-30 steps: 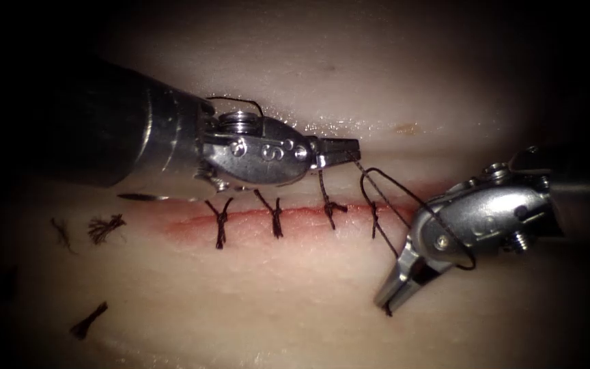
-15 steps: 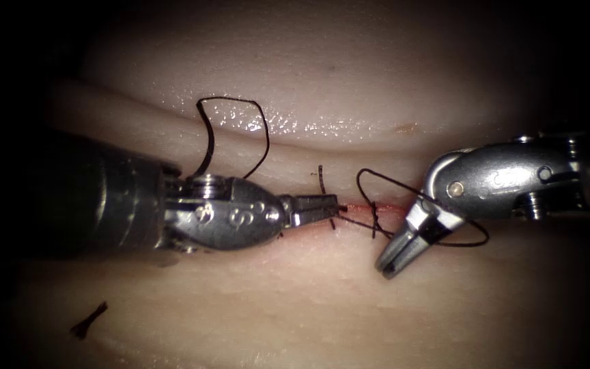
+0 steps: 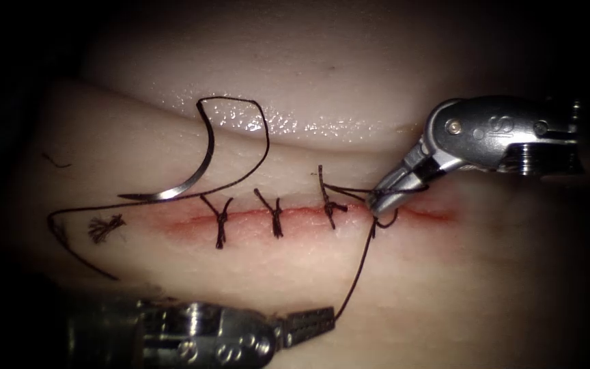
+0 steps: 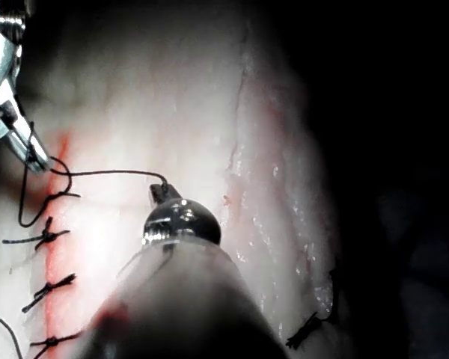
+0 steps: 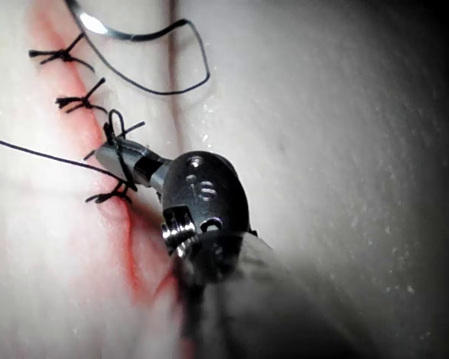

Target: Wound Closure

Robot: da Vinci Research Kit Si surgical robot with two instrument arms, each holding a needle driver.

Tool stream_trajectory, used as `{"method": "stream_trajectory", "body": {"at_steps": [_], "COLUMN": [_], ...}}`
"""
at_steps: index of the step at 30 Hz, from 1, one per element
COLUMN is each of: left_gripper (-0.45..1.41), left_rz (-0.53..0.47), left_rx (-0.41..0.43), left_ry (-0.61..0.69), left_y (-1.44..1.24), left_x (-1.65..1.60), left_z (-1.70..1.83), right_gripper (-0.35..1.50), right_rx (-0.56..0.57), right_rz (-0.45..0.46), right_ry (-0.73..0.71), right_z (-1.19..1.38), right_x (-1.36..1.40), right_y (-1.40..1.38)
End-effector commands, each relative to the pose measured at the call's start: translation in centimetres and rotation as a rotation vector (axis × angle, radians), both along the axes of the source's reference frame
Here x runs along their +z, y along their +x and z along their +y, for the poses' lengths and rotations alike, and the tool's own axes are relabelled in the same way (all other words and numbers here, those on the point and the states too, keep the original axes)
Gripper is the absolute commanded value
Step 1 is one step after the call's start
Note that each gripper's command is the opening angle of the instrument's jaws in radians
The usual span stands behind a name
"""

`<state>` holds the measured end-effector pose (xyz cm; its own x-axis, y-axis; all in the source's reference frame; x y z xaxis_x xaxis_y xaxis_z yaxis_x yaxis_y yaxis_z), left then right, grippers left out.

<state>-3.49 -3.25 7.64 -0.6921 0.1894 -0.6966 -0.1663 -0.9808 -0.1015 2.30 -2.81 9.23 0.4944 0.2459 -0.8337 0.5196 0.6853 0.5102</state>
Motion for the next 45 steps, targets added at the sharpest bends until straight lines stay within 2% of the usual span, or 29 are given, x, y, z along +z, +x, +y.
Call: {"method": "stream_trajectory", "body": {"at_steps": [1,8,12,23,34,45], "left_gripper": [-0.45,-0.45,-0.45,-0.45,-0.45,-0.45], "left_rz": [-0.004,-0.024,-0.032,-0.055,-0.102,-0.133], "left_rx": [0.007,0.03,0.045,0.075,0.139,0.181], "left_ry": [-0.002,-0.008,-0.015,-0.02,-0.041,-0.058], "left_y": [-0.07,-0.18,-0.2,-0.13,-0.14,-0.16], "left_x": [0.01,-0.28,-0.43,-0.84,-1.34,-1.59], "left_z": [-0.08,-0.31,-0.42,-0.74,-1.31,-1.63], "right_gripper": [-0.35,-0.35,-0.35,-0.35,-0.35,-0.35], "right_rx": [0.021,0.109,0.141,0.166,0.193,0.227], "right_rz": [-0.025,-0.167,-0.199,-0.214,-0.233,-0.254], "right_ry": [0.008,0.041,0.024,-0.008,-0.028,-0.049], "right_z": [0.02,0.01,0.05,0.17,0.22,0.31], "right_x": [0.15,0.48,0.6,0.8,0.87,1.01], "right_y": [0.05,0.0,-0.05,-0.09,-0.09,-0.1]}}
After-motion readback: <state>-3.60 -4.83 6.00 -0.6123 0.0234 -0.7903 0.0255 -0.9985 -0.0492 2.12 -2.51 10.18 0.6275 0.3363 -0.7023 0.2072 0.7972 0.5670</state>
